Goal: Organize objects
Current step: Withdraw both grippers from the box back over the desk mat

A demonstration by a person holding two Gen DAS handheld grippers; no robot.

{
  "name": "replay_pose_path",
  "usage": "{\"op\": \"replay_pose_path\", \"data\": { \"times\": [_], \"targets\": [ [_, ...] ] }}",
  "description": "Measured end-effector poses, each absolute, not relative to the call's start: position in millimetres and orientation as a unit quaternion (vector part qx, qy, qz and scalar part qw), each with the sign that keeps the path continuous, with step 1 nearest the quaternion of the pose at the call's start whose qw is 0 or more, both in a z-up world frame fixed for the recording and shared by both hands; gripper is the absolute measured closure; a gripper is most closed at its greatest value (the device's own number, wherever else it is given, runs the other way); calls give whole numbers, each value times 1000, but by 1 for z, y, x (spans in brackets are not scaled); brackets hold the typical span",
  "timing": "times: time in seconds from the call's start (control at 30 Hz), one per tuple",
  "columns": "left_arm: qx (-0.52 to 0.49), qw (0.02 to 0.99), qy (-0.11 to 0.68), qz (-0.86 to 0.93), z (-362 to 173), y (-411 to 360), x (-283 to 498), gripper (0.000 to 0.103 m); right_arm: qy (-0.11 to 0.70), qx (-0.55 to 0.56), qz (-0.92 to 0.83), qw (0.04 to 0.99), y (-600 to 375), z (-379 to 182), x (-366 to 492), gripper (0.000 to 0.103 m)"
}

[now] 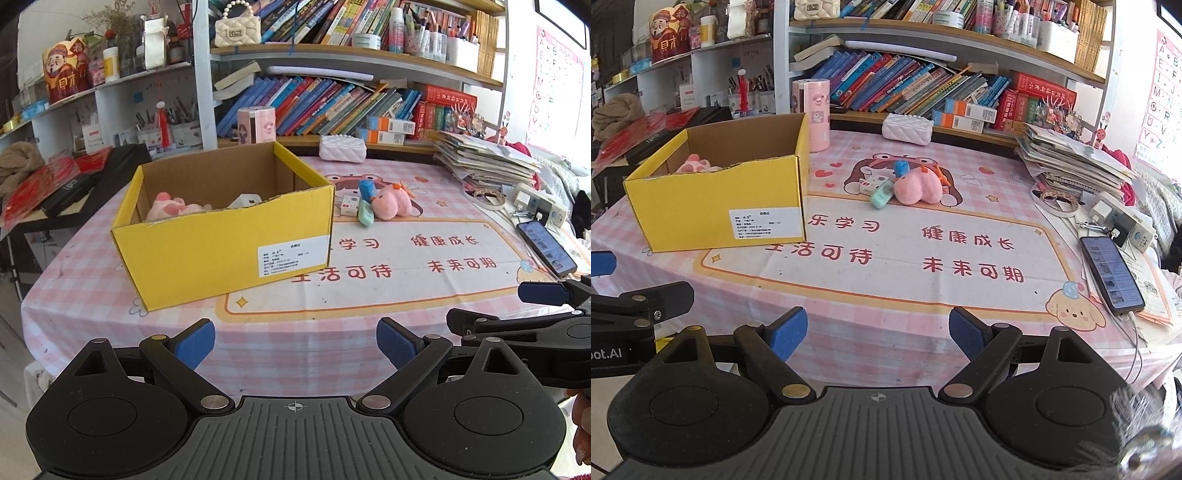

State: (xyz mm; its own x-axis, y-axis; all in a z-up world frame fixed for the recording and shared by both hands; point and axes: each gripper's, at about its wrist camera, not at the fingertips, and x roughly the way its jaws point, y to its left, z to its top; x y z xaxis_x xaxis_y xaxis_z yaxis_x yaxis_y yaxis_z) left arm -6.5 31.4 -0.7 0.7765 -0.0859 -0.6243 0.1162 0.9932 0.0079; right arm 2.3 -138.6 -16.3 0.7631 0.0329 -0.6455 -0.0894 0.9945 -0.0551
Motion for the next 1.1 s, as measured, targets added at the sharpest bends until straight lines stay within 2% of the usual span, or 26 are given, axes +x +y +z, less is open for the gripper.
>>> {"op": "replay_pose_path", "data": {
  "times": [1.1],
  "targets": [
    [16, 941, 333, -53, -2, 35, -4, 7, 346, -50, 36, 936, -133, -19, 2, 20]
  ]
}}
